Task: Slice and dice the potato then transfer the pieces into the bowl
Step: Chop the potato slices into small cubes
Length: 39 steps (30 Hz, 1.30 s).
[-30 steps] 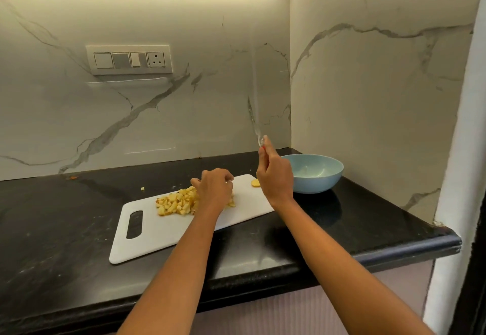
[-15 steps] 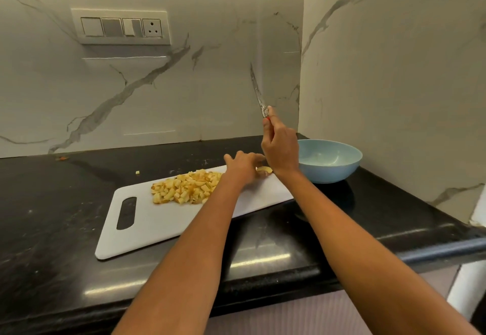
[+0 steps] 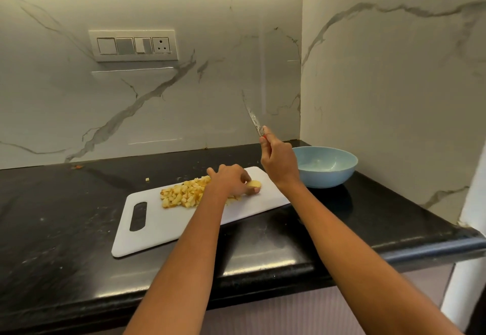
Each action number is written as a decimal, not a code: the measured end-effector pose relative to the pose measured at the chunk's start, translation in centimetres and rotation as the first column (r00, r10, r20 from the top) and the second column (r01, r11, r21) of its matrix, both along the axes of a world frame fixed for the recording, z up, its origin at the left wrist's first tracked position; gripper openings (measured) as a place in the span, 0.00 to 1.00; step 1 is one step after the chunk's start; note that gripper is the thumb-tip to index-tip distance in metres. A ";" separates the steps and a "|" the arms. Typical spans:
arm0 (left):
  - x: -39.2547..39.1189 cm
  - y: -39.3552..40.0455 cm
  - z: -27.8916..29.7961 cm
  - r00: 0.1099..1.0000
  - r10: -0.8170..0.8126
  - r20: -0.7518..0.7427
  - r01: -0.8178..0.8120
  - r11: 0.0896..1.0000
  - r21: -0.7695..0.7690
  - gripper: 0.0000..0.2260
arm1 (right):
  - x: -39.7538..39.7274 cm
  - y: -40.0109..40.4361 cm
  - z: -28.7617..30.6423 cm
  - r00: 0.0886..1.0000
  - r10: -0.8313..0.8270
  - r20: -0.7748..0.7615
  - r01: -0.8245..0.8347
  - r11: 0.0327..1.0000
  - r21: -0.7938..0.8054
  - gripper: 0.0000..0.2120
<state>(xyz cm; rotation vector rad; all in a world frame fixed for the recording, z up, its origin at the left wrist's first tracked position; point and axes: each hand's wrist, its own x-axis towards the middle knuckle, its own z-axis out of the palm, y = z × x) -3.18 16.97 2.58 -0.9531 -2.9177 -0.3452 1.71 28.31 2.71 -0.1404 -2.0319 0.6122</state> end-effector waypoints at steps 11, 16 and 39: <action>1.7 -1.3 -0.7 1.000 0.013 0.006 -0.013 0.998 0.055 0.18 | 4.1 -1.2 -0.9 0.850 -0.028 0.526 0.047 0.999 -0.023 0.13; 2.2 -1.1 -1.4 0.997 0.040 -0.072 -0.031 0.991 0.128 0.14 | 6.5 -2.1 -1.9 0.763 -0.094 0.640 0.143 0.989 -0.025 0.12; 3.3 -1.1 -1.7 0.983 0.137 -0.121 -0.105 0.965 0.240 0.11 | 9.6 -5.5 -1.4 0.706 -0.320 0.631 0.142 0.938 0.316 0.13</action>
